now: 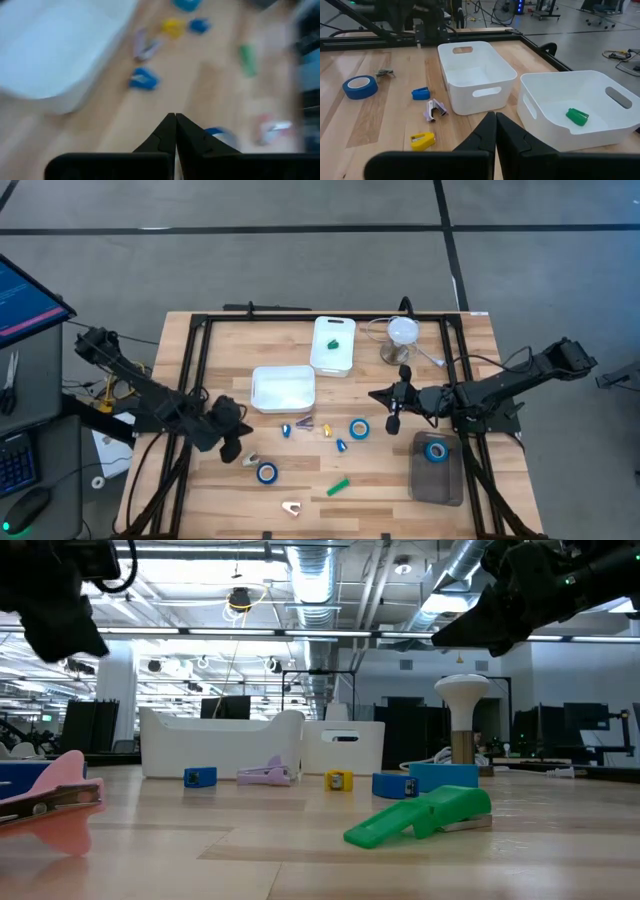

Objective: Pick and place Stapler, Stapler remover, tape
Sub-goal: Put the gray staple remover into the bottom white bin

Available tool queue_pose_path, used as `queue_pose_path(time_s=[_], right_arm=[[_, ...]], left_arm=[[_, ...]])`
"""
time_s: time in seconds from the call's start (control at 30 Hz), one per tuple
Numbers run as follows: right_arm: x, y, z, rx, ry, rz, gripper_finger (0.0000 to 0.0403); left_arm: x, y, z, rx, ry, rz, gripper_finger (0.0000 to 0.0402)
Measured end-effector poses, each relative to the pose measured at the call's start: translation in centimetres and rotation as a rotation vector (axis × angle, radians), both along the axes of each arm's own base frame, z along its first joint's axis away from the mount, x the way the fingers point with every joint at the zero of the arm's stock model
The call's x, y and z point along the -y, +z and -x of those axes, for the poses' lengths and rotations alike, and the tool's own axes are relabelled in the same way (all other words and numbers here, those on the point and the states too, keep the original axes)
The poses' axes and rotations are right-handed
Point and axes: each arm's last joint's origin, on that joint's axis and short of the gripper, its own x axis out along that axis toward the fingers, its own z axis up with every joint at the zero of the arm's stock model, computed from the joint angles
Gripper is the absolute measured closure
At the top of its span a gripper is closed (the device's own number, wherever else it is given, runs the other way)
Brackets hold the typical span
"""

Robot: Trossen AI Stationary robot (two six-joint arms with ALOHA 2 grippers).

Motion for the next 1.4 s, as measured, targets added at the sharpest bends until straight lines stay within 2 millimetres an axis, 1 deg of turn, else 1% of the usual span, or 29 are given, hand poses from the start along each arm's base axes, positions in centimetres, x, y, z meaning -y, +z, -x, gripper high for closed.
queue_pose_path(time_s=[0.17,0.3,0.4,0.53,0.7,0.8,0.93,1.2,1.27,1.4], right_arm=[[0.0,0.0,0.0,-0.005,0.000,0.001,0.0403],[0.0,-0.1,0.0,-0.009,-0.005,0.004,0.0403],[0.1,-0.1,0.0,-0.010,-0.019,0.009,0.0403],[0.1,-0.1,0.1,-0.013,-0.025,0.012,0.0403],[0.1,-0.2,0.1,-0.017,-0.025,0.014,0.0403],[0.1,-0.2,0.1,-0.027,-0.025,0.016,0.0403],[0.1,-0.3,0.1,-0.029,-0.029,0.004,0.0403],[0.1,-0.5,0.2,-0.052,-0.029,0.008,0.0403],[0.1,-0.5,0.2,-0.050,-0.029,0.008,0.0403],[0.1,-0.5,0.2,-0.050,-0.029,0.008,0.0403]], left_arm=[[1.0,0.2,-1.7,-0.279,0.079,-0.111,0.0401],[2.5,-0.4,-3.6,-0.452,0.061,-0.103,0.0401],[3.2,-1.0,-4.2,-0.524,0.026,-0.079,0.0401],[3.4,-0.9,-4.3,-0.538,0.008,-0.018,0.0401],[3.4,0.3,-4.4,-0.444,0.010,0.065,0.0398],[3.2,0.6,-4.6,-0.417,0.014,0.086,0.0392],[3.1,0.5,-4.7,-0.423,0.020,0.096,0.0360],[3.1,0.3,-4.7,-0.430,0.034,0.108,0.0267],[3.1,-0.1,-4.5,-0.446,0.039,0.125,0.0246],[2.7,-1.8,-3.8,-0.492,0.078,0.140,0.0220]])
